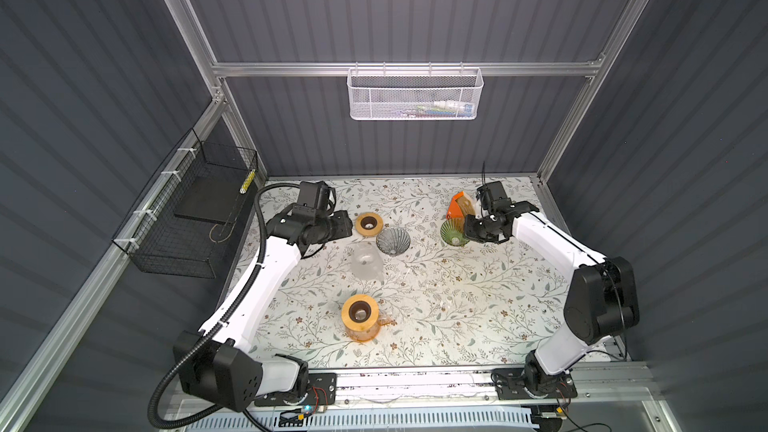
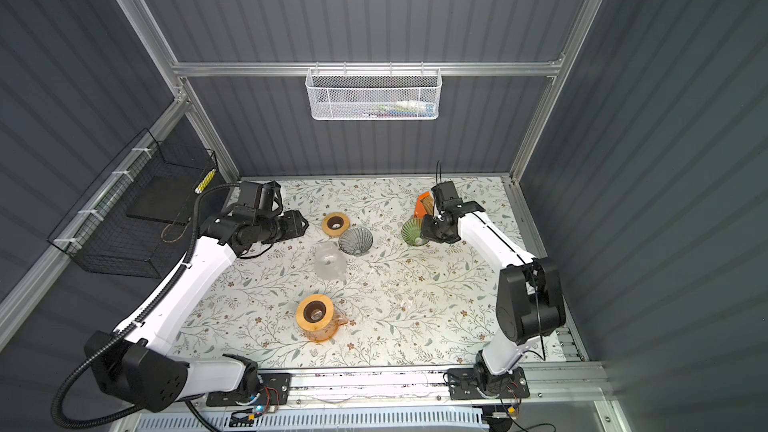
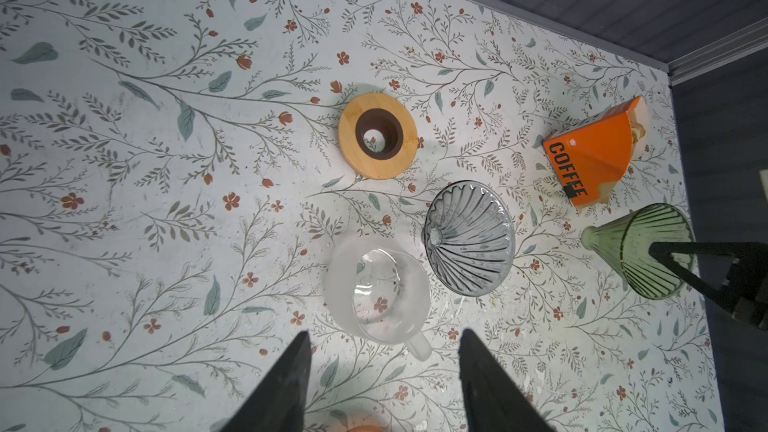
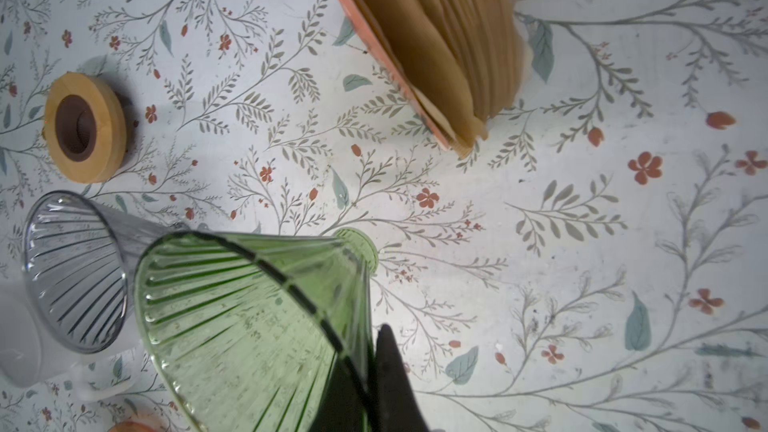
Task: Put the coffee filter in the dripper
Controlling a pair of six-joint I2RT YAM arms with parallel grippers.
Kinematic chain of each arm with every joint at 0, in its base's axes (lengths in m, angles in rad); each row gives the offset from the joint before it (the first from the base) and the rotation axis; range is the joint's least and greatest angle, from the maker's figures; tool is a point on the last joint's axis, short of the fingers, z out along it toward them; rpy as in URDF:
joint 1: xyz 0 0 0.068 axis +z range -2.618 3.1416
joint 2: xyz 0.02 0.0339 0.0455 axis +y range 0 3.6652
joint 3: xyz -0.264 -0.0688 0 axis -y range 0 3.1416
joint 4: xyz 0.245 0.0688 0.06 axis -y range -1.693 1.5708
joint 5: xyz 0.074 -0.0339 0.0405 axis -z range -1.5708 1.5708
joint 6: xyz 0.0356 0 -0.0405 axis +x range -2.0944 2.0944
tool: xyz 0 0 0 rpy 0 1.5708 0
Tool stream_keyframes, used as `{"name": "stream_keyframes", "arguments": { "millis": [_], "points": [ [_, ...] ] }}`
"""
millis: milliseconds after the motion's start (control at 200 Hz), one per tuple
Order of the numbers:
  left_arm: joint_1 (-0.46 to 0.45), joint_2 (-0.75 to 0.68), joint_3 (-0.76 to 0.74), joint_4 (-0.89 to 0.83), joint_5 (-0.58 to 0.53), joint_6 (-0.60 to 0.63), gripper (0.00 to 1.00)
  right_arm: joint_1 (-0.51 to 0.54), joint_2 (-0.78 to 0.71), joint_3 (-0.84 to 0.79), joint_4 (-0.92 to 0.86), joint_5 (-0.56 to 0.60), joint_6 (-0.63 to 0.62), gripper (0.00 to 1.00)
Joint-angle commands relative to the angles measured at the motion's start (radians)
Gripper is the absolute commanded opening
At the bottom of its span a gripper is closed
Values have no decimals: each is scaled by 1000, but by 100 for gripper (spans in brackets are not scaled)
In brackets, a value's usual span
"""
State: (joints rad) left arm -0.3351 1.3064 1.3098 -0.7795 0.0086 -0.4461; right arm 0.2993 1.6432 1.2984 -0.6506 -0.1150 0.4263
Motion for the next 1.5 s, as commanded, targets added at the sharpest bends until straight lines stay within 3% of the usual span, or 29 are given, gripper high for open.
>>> {"name": "stream_keyframes", "arguments": {
  "millis": [0, 205, 585, 1091, 1496],
  "points": [
    [-5, -72, -31, -103, -45, -49, 58, 58, -45, 31, -64, -28, -19, 0],
    [-5, -178, -80, -191, -77, -122, 57, 205, -126, 67, -99, -36, -9, 0],
    [-5, -267, -99, -359, -65, -88, 55, 447, -143, 182, -154, -110, 25, 0],
    [-5, -354, -145, -519, -49, -93, 54, 652, -13, 267, -140, -156, 57, 0],
    [-5, -435, -234, -465, -4, -111, 52, 751, 86, 318, -140, -174, 81, 0]
  ]
}}
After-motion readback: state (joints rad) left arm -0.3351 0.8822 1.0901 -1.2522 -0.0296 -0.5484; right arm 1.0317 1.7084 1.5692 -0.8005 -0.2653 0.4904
